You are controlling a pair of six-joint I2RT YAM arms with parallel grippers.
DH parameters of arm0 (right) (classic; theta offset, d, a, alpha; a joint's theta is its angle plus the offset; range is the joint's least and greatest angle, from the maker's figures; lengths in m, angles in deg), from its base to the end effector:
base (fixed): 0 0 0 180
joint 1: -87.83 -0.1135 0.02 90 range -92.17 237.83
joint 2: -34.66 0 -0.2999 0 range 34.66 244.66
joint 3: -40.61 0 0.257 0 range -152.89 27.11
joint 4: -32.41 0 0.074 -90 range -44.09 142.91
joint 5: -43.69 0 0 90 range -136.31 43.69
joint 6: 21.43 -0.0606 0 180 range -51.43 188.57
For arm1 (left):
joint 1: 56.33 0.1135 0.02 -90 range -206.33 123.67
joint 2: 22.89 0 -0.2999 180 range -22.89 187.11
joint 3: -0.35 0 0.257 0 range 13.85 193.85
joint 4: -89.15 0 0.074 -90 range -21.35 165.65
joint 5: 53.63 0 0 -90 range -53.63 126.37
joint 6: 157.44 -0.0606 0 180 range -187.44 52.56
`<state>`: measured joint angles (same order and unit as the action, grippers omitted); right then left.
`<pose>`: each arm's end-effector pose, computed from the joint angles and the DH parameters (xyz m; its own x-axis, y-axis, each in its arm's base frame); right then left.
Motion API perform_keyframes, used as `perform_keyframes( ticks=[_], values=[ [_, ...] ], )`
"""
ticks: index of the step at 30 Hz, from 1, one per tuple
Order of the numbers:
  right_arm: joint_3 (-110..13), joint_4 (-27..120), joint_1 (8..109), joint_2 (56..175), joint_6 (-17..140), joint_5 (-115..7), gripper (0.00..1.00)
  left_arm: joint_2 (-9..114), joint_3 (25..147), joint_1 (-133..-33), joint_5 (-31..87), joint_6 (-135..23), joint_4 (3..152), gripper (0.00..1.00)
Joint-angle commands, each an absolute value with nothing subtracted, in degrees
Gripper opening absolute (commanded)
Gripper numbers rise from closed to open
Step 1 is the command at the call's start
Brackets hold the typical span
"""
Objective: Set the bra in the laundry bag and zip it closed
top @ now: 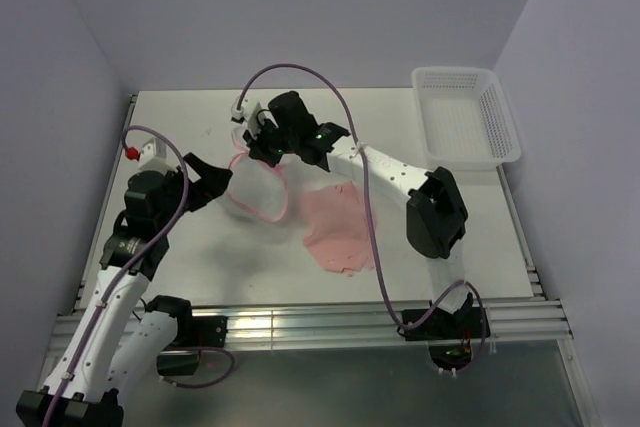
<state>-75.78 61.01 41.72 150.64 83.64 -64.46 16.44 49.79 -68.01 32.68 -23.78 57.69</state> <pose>0.3499 0.3910 0.3228 -0.0887 -0.4486 -0.8893 -0.9302 0.3565 -0.0871 0.1620 -0.0375 0.2997 -0.4379 -0.6130 -0.6576 -0.0575 0.7491 -0.6600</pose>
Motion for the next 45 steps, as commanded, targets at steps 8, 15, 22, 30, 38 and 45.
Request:
perform_keyframes(
  ticks=[8,15,22,30,38,45],
  values=[
    [-71.76,70.87,43.35,141.27,96.78,-74.95,0.03,28.17,64.39,-68.1,21.09,-35.71,54.99,0.87],
    [-72.65,72.81,43.26,140.92,97.57,-79.09,0.04,31.69,62.19,-68.1,11.06,-35.09,62.2,0.71],
    [-73.52,73.68,43.18,141.44,97.48,-81.55,0.04,36.17,61.23,-68.1,11.06,-35.27,65.01,0.49],
    [-74.05,73.86,43.09,141.45,97.13,-82.87,0.04,37.14,60.17,-68.19,14.03,-34.74,63.79,0.47],
    [-74.84,74.65,42.83,142.06,97.57,-81.29,0.04,37.23,57.89,-68.72,9.3,-32.55,66.77,0.44],
    [-76.42,75.18,42.83,143.11,97.22,-82.6,0.04,38.02,57.17,-68.81,7.97,-32.46,67.13,0.35]
  ],
)
